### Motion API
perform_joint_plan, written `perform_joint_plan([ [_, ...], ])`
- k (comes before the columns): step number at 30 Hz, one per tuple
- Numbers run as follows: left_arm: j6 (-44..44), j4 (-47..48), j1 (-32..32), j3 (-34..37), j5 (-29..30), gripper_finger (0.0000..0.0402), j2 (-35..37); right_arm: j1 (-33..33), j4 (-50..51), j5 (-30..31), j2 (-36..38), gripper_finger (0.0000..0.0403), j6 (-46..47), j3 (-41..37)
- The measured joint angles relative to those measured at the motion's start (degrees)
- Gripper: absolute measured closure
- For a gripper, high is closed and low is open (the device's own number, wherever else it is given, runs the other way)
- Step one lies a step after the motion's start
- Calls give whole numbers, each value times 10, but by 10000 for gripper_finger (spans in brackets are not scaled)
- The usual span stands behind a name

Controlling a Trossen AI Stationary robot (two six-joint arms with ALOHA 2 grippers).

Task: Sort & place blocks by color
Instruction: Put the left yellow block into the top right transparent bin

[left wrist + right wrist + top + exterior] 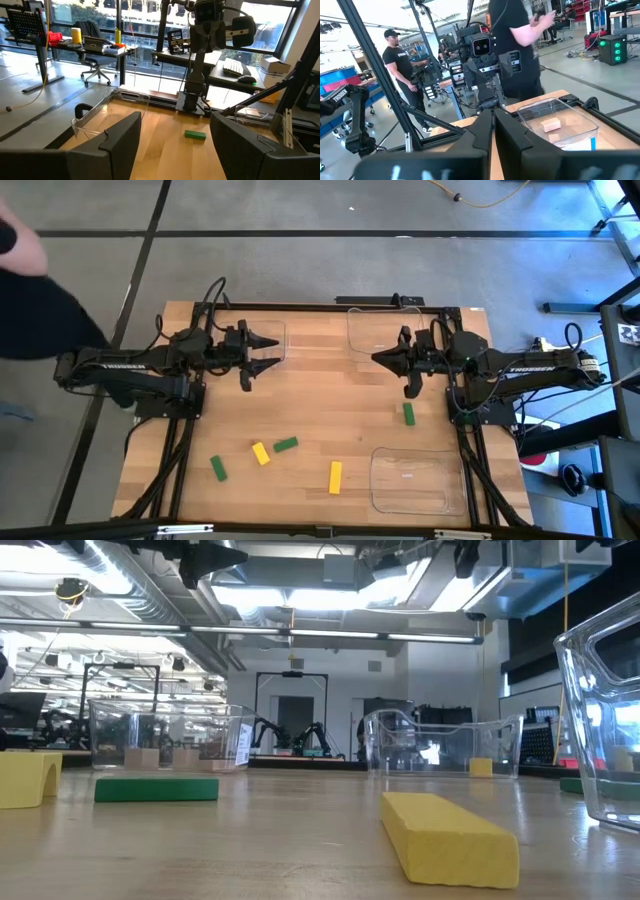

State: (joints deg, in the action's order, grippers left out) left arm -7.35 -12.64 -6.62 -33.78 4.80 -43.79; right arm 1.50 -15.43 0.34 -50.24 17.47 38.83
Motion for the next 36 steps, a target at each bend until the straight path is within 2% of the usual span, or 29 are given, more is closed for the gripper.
perform_joint_plan([
  [7,0,0,0,0,0,172,0,0,1,0,0,380,-44,0],
  [13,0,-1,0,0,0,172,0,0,1,0,0,380,-44,0],
  [17,0,7,0,-12,-28,172,0,0,1,0,0,380,-43,0],
  [19,0,31,2,-32,-52,172,-1,0,0,0,0,380,-43,0],
  [21,2,100,12,-63,-68,172,-13,0,0,0,0,380,-44,0],
  [25,27,330,69,-148,-93,172,-60,0,0,0,0,380,-44,0],
  [29,78,496,163,-212,-104,172,-129,2,1,0,0,380,-45,0],
  [32,128,535,239,-231,-100,172,-183,3,2,2,0,380,-45,0],
  [36,207,542,322,-232,-97,172,-250,3,6,2,0,380,-45,0],
])
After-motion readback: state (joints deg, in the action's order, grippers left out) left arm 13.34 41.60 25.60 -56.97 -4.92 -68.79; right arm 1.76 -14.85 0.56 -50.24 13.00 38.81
